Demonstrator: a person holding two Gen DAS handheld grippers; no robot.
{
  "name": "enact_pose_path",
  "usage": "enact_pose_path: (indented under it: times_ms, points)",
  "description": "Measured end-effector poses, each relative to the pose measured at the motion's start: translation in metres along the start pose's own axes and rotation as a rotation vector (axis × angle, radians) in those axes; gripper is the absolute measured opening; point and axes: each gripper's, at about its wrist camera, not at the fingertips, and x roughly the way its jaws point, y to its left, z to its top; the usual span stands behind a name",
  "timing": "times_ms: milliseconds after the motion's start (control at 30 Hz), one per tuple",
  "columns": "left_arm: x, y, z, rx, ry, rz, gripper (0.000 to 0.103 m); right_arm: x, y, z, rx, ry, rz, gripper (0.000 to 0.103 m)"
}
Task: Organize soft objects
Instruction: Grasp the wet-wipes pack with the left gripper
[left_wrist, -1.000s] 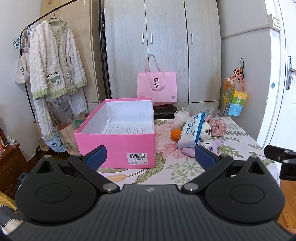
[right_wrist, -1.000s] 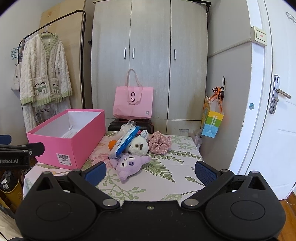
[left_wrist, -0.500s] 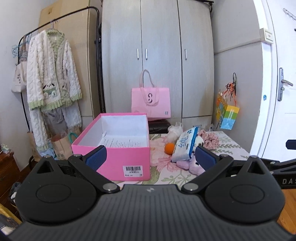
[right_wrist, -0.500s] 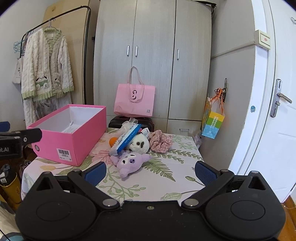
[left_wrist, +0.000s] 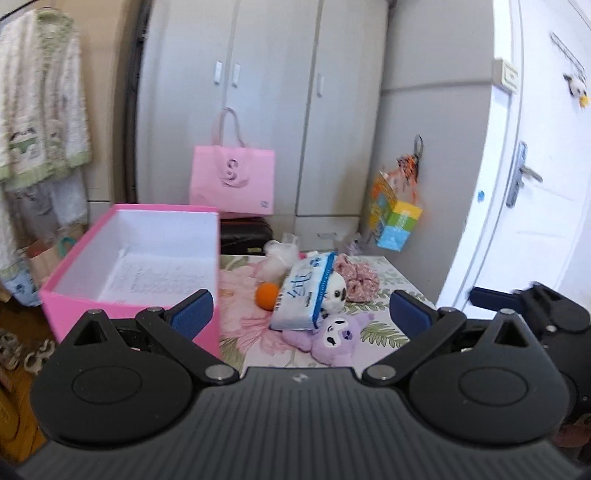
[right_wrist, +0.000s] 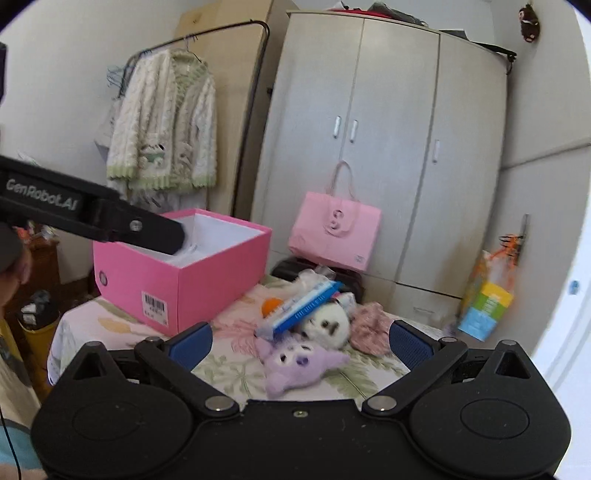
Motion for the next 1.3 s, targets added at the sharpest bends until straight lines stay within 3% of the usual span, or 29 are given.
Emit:
enact_pose_path:
  times_ms: [133,200,300,467,500,700,767,867,1067,1200,1300]
  points:
    - [0.045,-0.003,0.007,0.027,0.065,-0.076,0.100,0.038,-0.009,-0.004,0.060,0.012,0.090,0.102]
    - [0.072,-0.001,0.011,0.021,0.126,-0.110,0.099,0.057,-0.010,-0.007,0.078,0.013,0.106,0.097]
    - [0.109,0.006,0.017,-0.011,0.187,-0.132,0.089,0.090,-0.015,-0.013,0.098,0.030,0.131,0.084]
    - [0.164,0.022,0.020,-0.070,0.280,-0.144,0.084,0.133,-0.026,-0.022,0.177,0.088,0.197,0.062]
    - [0.170,0.023,0.020,-0.067,0.274,-0.141,0.080,0.141,-0.027,-0.022,0.194,0.099,0.205,0.061]
    - [0.192,0.026,0.018,-0.098,0.317,-0.153,0.079,0.167,-0.029,-0.026,0.219,0.141,0.190,0.053]
    - [0.195,0.024,0.016,-0.091,0.313,-0.155,0.079,0.172,-0.032,-0.028,0.241,0.154,0.187,0.034]
    - [0.199,0.021,0.013,-0.085,0.298,-0.155,0.079,0.172,-0.042,-0.030,0.305,0.162,0.222,0.023]
    - [0.210,0.026,0.001,-0.129,0.276,-0.150,0.080,0.160,-0.058,-0.034,0.346,0.184,0.253,0.016]
    - [0.224,0.029,-0.009,-0.192,0.327,-0.190,0.083,0.161,-0.066,-0.039,0.365,0.200,0.269,0.016]
    - [0.234,0.029,-0.017,-0.218,0.356,-0.178,0.087,0.164,-0.071,-0.043,0.401,0.205,0.291,0.016]
